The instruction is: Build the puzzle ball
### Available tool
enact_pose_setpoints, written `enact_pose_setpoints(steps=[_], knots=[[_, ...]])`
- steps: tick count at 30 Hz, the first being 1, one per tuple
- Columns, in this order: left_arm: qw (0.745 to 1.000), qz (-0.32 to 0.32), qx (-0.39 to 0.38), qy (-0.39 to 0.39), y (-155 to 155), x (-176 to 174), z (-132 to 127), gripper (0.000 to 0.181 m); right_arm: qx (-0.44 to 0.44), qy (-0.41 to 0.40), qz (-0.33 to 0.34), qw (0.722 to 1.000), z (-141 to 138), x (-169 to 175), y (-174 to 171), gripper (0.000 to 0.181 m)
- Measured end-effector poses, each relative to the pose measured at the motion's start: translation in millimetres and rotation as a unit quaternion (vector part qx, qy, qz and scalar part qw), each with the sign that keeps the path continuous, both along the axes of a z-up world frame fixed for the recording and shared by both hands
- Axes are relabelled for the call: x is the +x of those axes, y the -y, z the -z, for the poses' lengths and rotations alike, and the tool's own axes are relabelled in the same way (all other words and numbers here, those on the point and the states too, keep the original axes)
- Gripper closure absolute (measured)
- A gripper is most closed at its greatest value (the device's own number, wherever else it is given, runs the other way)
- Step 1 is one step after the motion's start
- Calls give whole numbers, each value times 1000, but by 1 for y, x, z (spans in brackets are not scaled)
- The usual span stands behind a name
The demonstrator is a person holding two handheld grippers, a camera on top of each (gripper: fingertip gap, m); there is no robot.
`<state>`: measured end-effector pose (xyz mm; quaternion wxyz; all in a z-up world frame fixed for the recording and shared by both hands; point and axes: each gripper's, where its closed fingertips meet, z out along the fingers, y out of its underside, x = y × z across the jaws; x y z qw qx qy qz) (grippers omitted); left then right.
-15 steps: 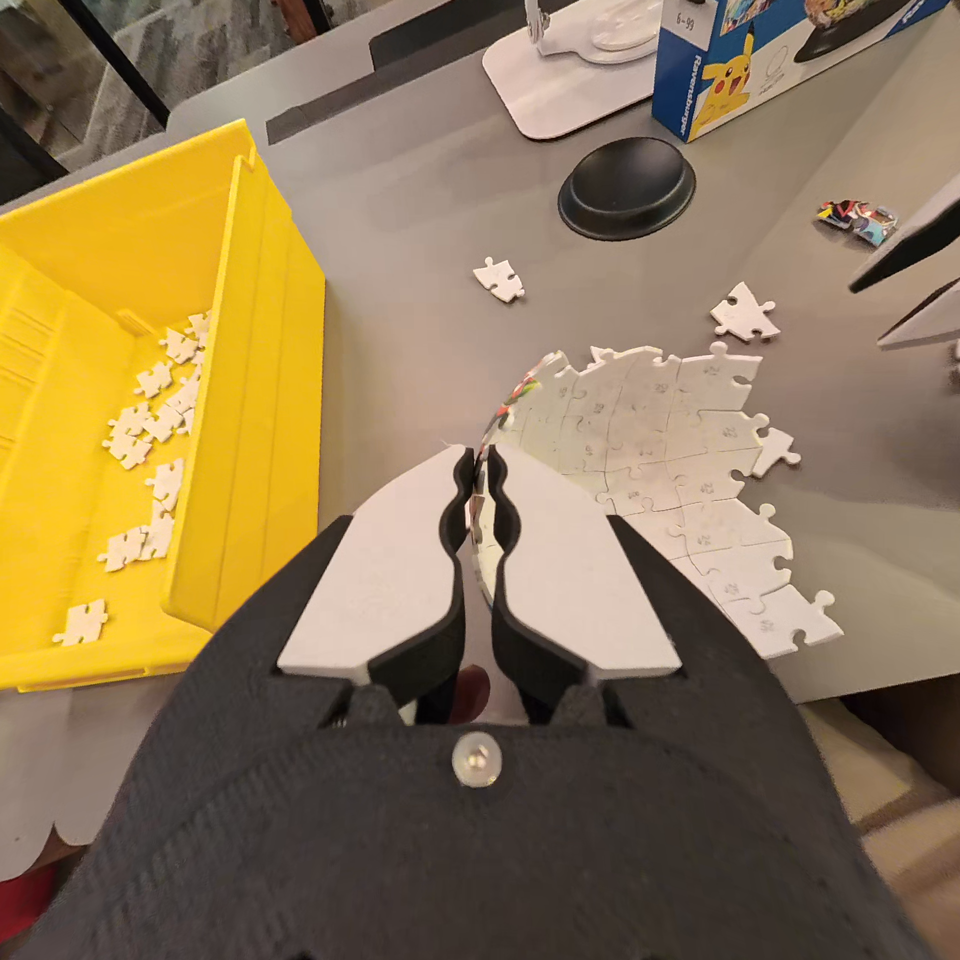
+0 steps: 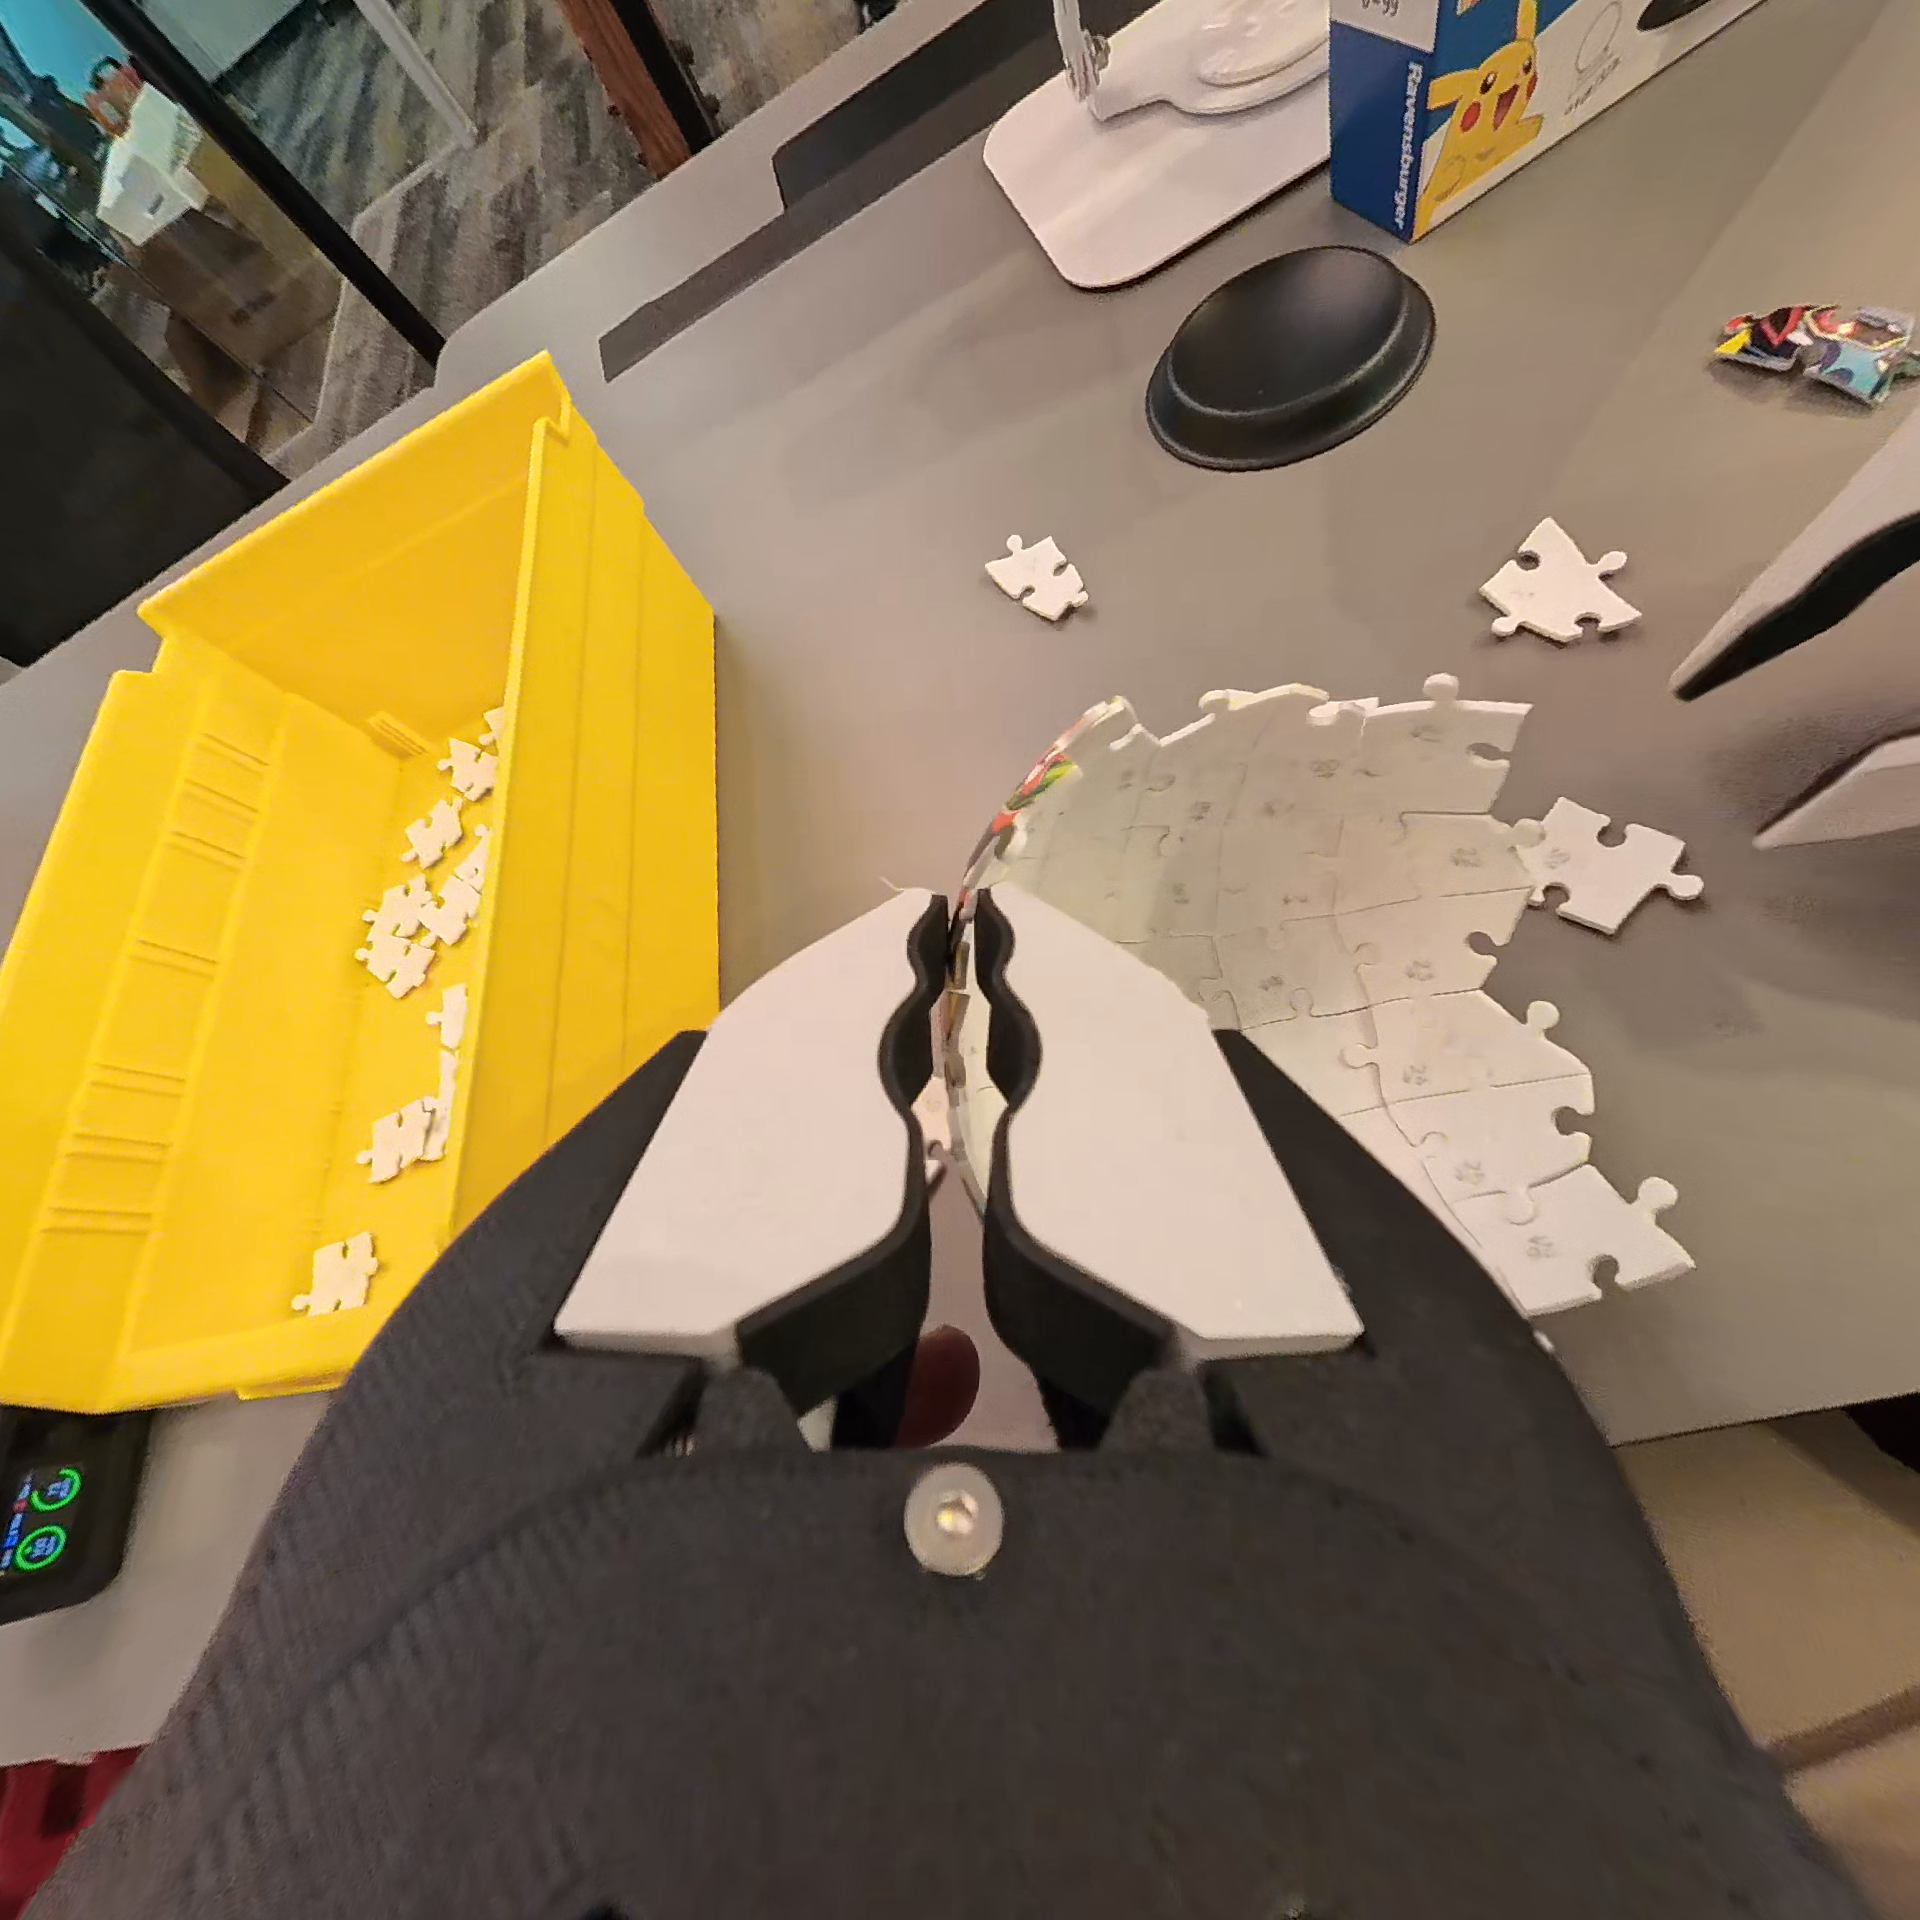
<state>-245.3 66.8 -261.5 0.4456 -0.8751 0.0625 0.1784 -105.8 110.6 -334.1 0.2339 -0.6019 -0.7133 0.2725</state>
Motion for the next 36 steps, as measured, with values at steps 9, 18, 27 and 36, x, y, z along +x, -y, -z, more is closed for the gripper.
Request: enact_pose_setpoints(steps=[9, 18, 27, 36], knots=[[1000, 4, 0, -5, -3, 0, 0, 177, 9, -4, -12, 1000, 1, -3, 3, 146], [1000, -1, 17, -12, -3, -1, -4, 176, 14, -8, -6, 1000, -2, 3, -5, 146], [999, -6, 36, -24, -4, -1, -10, 176, -71, -35, -12, 997, -20, -7, 21, 146], [998, -11, 53, -29, -4, -5, -13, 175, -56, -36, -16, 998, -21, -7, 18, 147]])
